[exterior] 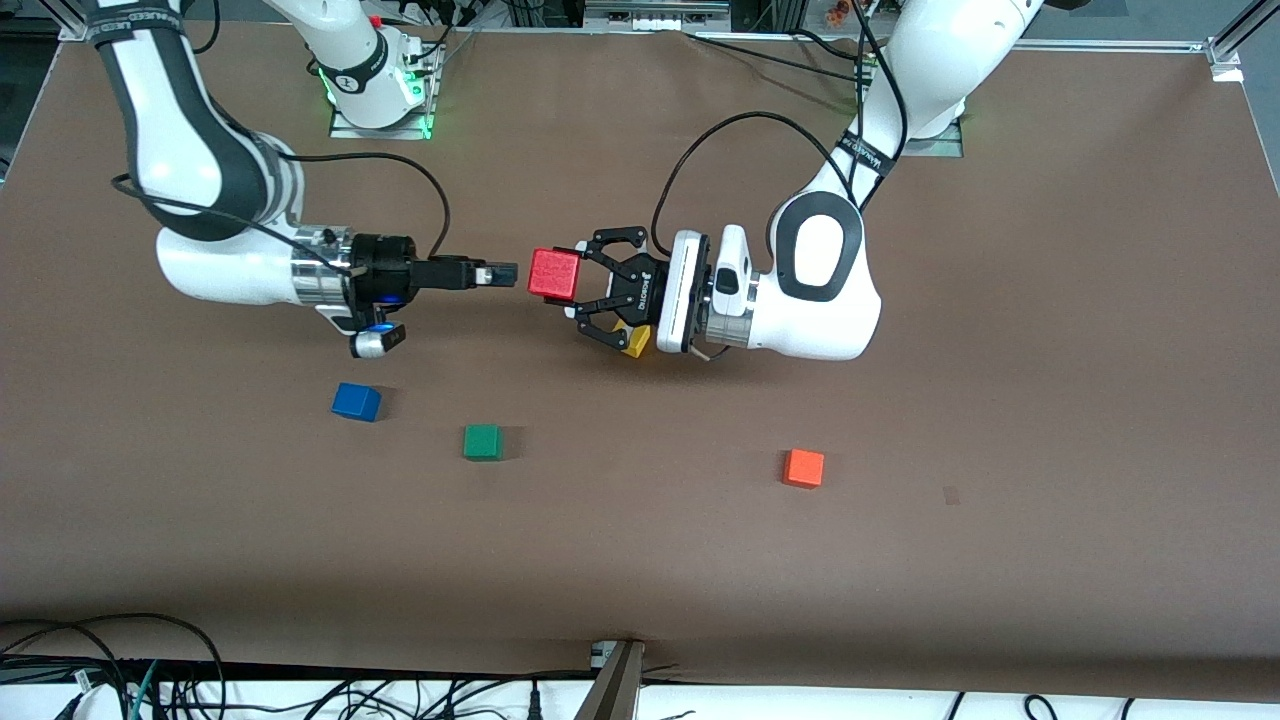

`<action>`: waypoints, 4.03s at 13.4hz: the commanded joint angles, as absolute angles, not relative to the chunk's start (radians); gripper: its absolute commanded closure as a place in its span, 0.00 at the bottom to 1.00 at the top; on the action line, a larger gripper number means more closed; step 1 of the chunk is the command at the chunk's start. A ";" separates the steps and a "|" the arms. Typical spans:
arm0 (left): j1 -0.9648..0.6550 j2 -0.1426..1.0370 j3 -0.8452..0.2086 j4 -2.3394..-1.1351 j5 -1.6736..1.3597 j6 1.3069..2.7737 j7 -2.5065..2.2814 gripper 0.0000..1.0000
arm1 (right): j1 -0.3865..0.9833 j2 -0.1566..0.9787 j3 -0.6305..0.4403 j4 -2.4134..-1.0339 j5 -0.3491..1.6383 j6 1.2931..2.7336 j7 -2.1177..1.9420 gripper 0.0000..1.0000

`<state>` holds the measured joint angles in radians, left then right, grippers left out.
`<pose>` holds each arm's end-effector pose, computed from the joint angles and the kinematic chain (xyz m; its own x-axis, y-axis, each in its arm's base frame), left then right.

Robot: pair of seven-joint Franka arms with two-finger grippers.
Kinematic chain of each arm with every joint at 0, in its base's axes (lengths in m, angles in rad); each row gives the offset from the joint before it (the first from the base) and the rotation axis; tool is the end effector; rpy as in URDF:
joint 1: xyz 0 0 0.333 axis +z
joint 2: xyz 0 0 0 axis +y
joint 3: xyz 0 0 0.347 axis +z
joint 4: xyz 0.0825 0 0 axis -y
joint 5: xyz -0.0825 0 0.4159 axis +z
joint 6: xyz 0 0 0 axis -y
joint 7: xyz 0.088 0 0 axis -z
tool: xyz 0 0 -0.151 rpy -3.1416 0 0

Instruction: Pass red block to right arm, stack on blue

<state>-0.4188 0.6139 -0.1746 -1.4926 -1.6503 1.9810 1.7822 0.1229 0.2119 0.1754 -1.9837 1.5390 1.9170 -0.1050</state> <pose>0.6176 -0.5059 0.3787 0.3254 -0.1000 0.9403 -0.9302 0.1445 0.3373 0.5860 0.2923 0.4034 0.8842 -0.0633 -0.4629 -0.4664 -0.1784 -0.8664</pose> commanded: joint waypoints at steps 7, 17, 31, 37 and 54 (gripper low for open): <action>-0.426 0.632 -0.172 -1.466 -1.684 1.985 1.795 1.00 | 0.121 0.201 0.221 -2.000 1.624 1.985 -0.187 0.72; -0.388 0.626 -0.170 -1.468 -1.672 1.954 1.778 0.00 | 0.121 0.201 0.219 -1.988 1.615 1.990 -0.187 0.85; 0.080 0.580 -0.158 -1.321 -0.766 1.470 1.715 0.00 | 0.109 0.210 0.155 -1.959 0.527 2.060 -0.155 0.86; 0.066 0.275 -0.059 -1.483 -0.484 1.480 1.510 0.00 | 0.109 0.288 0.132 -1.895 -0.006 2.095 0.073 0.86; 0.014 -0.015 0.021 -1.666 -0.066 1.780 0.635 0.00 | 0.077 0.503 0.043 -1.818 -0.104 2.224 0.135 0.84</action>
